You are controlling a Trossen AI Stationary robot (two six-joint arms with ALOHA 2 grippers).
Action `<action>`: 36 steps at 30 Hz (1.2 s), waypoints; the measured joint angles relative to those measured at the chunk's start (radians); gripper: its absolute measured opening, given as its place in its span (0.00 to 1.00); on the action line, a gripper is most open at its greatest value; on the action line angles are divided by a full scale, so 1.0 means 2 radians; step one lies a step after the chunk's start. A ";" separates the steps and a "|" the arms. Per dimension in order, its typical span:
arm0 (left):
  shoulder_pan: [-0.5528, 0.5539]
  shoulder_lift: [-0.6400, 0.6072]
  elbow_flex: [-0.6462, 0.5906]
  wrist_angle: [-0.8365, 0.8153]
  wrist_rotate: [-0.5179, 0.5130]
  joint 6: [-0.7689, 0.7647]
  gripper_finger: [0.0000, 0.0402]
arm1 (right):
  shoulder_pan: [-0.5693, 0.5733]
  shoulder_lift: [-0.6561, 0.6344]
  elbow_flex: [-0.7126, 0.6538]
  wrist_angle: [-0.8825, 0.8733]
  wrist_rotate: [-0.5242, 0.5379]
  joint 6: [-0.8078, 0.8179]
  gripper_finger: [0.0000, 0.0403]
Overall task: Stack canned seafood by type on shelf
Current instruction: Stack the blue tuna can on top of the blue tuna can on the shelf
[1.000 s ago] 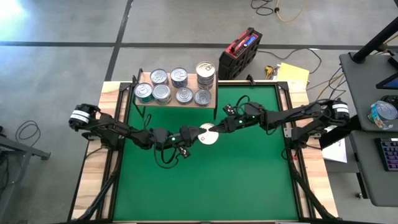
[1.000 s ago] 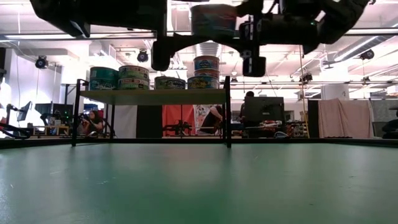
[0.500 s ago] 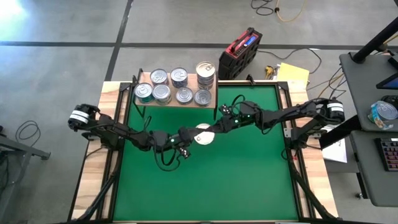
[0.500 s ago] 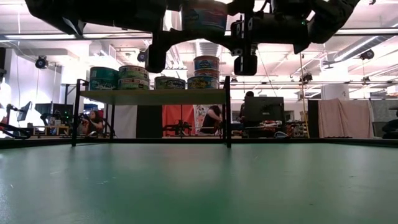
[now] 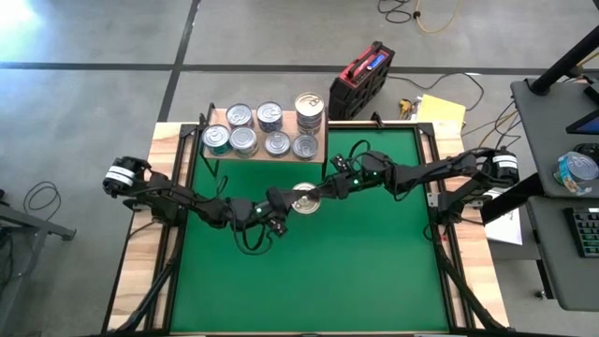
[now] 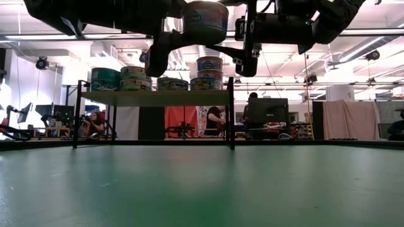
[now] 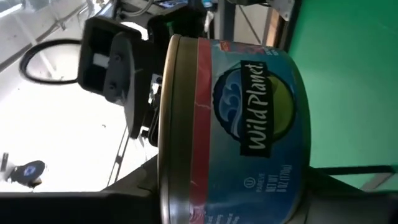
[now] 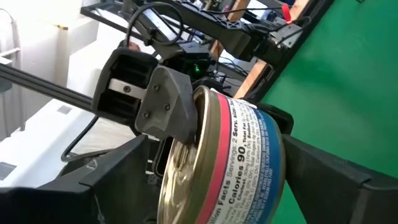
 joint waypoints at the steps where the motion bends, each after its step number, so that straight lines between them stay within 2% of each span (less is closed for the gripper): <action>1: -0.001 0.000 0.000 0.007 -0.001 -0.003 0.42 | 0.000 0.000 0.000 0.002 0.000 0.000 0.85; 8: 0.000 0.001 -0.001 0.066 -0.005 -0.004 0.42 | 0.000 -0.002 0.000 0.005 0.001 -0.010 0.82; 16: -0.001 0.001 -0.002 0.076 -0.014 -0.025 0.42 | 0.000 -0.002 0.000 0.005 0.008 -0.013 0.82; 27: 0.000 -0.001 0.000 0.078 -0.082 -0.020 0.42 | -0.005 -0.040 -0.002 -0.016 0.000 -0.017 0.83; 33: 0.000 -0.001 0.000 0.081 -0.098 -0.040 0.42 | -0.005 -0.064 -0.002 -0.080 0.018 -0.069 0.81; 36: 0.000 -0.001 0.000 0.081 -0.098 -0.067 0.42 | -0.005 -0.069 -0.002 -0.103 0.014 -0.126 0.80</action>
